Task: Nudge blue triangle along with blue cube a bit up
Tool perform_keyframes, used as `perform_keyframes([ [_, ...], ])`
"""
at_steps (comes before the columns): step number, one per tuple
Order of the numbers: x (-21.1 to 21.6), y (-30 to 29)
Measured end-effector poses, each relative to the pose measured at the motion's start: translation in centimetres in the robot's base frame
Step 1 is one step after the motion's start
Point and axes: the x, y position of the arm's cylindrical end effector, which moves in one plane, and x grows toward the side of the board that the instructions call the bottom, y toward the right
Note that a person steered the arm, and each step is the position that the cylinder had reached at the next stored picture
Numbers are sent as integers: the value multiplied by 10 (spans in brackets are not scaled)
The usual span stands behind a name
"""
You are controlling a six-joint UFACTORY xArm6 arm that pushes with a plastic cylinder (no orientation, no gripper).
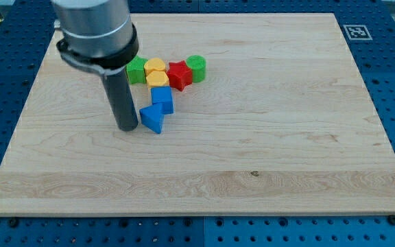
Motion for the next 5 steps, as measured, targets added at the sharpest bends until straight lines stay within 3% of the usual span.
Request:
perform_keyframes([
  [1, 26, 15],
  [2, 27, 27],
  [5, -10, 32],
])
